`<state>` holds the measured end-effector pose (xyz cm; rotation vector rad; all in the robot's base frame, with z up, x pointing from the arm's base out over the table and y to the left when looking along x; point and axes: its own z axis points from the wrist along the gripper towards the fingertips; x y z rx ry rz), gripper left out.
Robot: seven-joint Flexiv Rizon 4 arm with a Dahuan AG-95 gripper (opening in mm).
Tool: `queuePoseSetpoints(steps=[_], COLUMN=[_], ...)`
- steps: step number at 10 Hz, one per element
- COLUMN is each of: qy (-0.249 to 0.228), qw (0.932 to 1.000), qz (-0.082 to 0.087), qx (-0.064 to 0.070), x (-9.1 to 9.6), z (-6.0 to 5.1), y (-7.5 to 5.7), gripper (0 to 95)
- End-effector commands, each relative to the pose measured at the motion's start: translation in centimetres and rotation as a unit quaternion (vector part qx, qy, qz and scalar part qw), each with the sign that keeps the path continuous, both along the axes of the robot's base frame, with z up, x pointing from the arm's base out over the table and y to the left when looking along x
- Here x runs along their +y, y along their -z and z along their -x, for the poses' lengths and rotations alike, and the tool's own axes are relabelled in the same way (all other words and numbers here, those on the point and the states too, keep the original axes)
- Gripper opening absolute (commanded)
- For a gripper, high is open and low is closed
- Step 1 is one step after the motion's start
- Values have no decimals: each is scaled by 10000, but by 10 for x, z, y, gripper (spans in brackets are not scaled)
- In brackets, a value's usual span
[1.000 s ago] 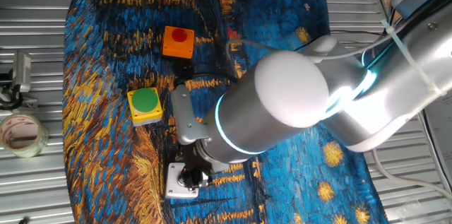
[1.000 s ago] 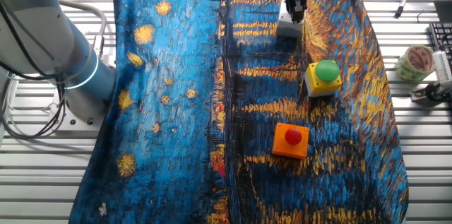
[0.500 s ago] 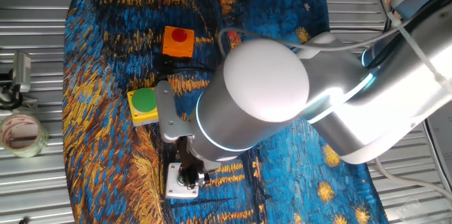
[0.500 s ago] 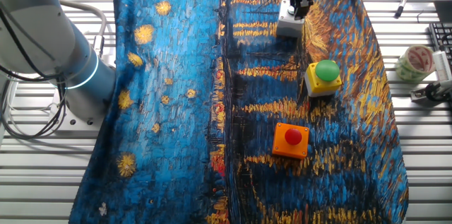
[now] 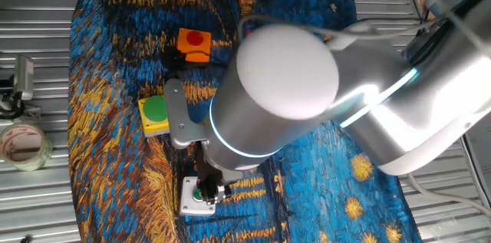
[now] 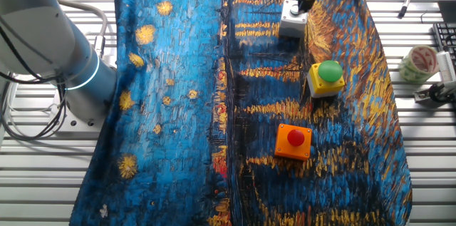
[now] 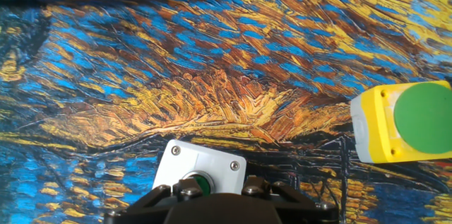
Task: Press three buttons from left to right in sequence
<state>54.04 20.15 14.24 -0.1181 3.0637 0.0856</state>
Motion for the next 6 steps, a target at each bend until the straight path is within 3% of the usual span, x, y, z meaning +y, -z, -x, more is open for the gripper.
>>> queuePoseSetpoints(steps=[1, 6], qy=[44, 57], qw=[9999, 9999], qz=[-85, -48], qx=[92, 114], x=[3, 5], z=[6, 10], y=[-11, -18], gripper=[380, 380])
